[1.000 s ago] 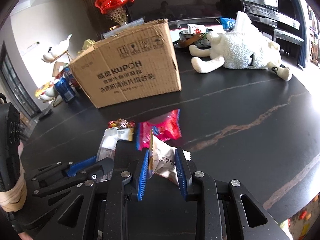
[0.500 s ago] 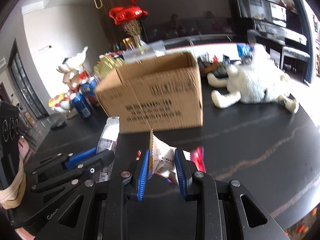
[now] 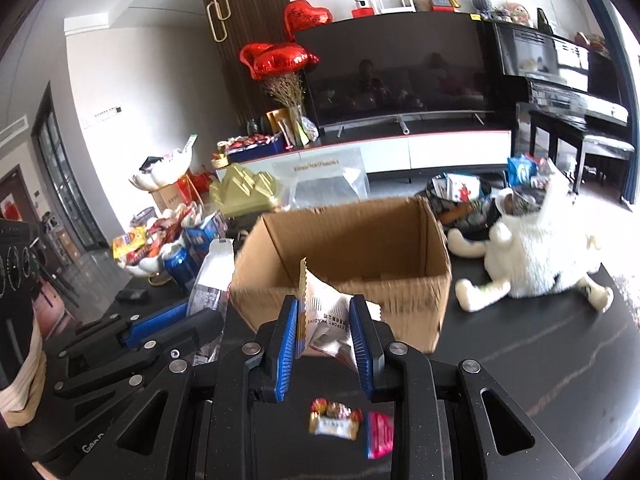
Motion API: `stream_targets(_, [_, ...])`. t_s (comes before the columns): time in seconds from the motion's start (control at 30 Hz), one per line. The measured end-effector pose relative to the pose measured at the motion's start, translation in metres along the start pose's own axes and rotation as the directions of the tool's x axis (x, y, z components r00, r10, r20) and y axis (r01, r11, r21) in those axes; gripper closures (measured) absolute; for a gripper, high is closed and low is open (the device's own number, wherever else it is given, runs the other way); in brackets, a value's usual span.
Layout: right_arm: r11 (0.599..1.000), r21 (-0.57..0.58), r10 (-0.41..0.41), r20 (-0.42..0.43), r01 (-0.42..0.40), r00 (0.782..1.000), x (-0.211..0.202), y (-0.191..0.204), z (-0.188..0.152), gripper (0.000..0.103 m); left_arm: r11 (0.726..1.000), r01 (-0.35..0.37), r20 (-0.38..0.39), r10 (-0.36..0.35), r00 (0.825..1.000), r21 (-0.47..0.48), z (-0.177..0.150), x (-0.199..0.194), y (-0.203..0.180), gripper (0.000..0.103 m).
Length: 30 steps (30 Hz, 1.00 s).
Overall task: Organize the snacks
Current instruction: 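Carry both items over the box and open both grippers to drop them, then move both grippers back to the gold chocolates and pink candy bag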
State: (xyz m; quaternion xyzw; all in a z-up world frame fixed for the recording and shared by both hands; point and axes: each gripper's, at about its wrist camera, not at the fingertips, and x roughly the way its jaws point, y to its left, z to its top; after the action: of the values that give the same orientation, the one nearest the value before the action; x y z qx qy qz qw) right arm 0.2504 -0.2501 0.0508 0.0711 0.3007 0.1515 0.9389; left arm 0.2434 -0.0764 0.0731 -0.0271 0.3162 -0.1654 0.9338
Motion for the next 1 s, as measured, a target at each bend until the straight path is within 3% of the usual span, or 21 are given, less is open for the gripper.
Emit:
stream_targets(0.47, [0.998, -0.057, -0.028, -0.006, 0.027, 1.000, 0.050, 0.003, 0.051, 0.075, 1.000, -0.020, 0.025, 0.020, 0.999, -0.003, 0.056, 0.042, 0.028, 0.084])
stream_targets(0.63, [0.998, -0.049, -0.035, -0.016, 0.035, 0.999, 0.073, -0.003, 0.060, 0.075, 0.999, -0.027, -0.018, 0.027, 0.999, 0.030, 0.068, 0.077, 0.033, 0.082])
stream_targets(0.67, [0.998, -0.043, -0.046, -0.013, 0.045, 0.999, 0.077, -0.005, 0.061, 0.073, 0.999, -0.039, -0.031, 0.040, 0.999, 0.030, 0.069, 0.083, 0.034, 0.079])
stream_targets(0.7, [0.998, -0.036, -0.059, -0.013, 0.059, 0.998, 0.081, -0.009, 0.061, 0.064, 0.998, -0.051, -0.038, 0.052, 0.998, 0.028, 0.070, 0.087, 0.036, 0.069])
stream_targets(0.77, [0.995, -0.022, -0.097, -0.013, 0.097, 0.995, 0.083, -0.014, 0.060, 0.053, 0.997, -0.072, -0.035, 0.072, 0.997, 0.009, 0.067, 0.088, 0.040, 0.066])
stream_targets(0.93, [0.992, -0.020, -0.128, -0.030, 0.128, 0.991, 0.074, -0.019, 0.044, 0.051, 0.998, -0.061, -0.015, 0.061, 0.998, 0.023, 0.048, 0.071, 0.034, 0.060])
stream_targets(1.0, [0.992, -0.029, -0.124, -0.024, 0.124, 0.992, 0.065, -0.019, 0.037, 0.044, 0.997, -0.061, -0.008, 0.061, 0.998, 0.039, 0.041, 0.063, 0.029, 0.060])
